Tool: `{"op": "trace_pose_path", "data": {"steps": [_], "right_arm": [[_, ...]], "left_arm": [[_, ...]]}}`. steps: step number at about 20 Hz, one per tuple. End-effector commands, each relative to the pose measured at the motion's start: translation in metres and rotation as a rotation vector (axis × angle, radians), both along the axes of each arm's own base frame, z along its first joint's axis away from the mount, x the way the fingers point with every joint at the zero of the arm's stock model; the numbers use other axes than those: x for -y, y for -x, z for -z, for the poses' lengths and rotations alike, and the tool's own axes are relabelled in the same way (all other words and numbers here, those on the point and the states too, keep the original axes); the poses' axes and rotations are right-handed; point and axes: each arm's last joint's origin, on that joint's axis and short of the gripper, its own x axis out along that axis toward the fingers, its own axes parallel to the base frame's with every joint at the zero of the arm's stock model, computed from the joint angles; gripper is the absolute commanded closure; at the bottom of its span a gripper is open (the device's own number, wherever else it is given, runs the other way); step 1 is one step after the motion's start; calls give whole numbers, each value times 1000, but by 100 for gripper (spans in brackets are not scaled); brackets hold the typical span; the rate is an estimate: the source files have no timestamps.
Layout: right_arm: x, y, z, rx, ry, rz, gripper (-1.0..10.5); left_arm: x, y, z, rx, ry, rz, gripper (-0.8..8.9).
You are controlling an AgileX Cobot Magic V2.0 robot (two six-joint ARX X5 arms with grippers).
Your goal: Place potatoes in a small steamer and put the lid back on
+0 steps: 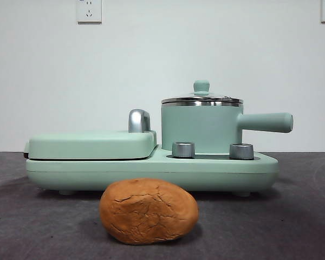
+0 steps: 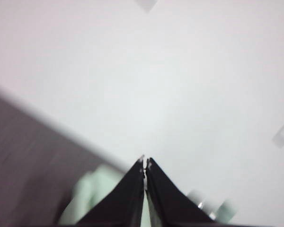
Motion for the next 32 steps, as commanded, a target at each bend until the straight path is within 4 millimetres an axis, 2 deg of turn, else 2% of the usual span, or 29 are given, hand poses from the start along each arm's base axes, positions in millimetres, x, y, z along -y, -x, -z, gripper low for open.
{"op": "trace_pose_path", "data": {"steps": [1,5,9,13,16,25,32], "right_arm": [[0,2,-10,-52,-95,-45,937],[-1,6,-31,-209,-48,-60,937],[-3,7,-59,-230,48,-109,937],[-5,0,-84,-354,97,-173,937],[-8,-11,-95,-471,240,-211,937],[-21,-36,-107,-574,651,-409,937],[-45,-38,-98,-521,949,-531,936]], "left_arm": [[0,5,-16,46,9,6,805],[-1,13,-48,3,-54,-14,805],[0,13,-79,-90,-168,-26,805],[4,2,-106,-152,-301,86,805],[8,-12,-119,-213,-383,196,805],[22,-47,-126,-403,-743,397,804],[45,-46,-121,-304,-1041,571,805]]}}
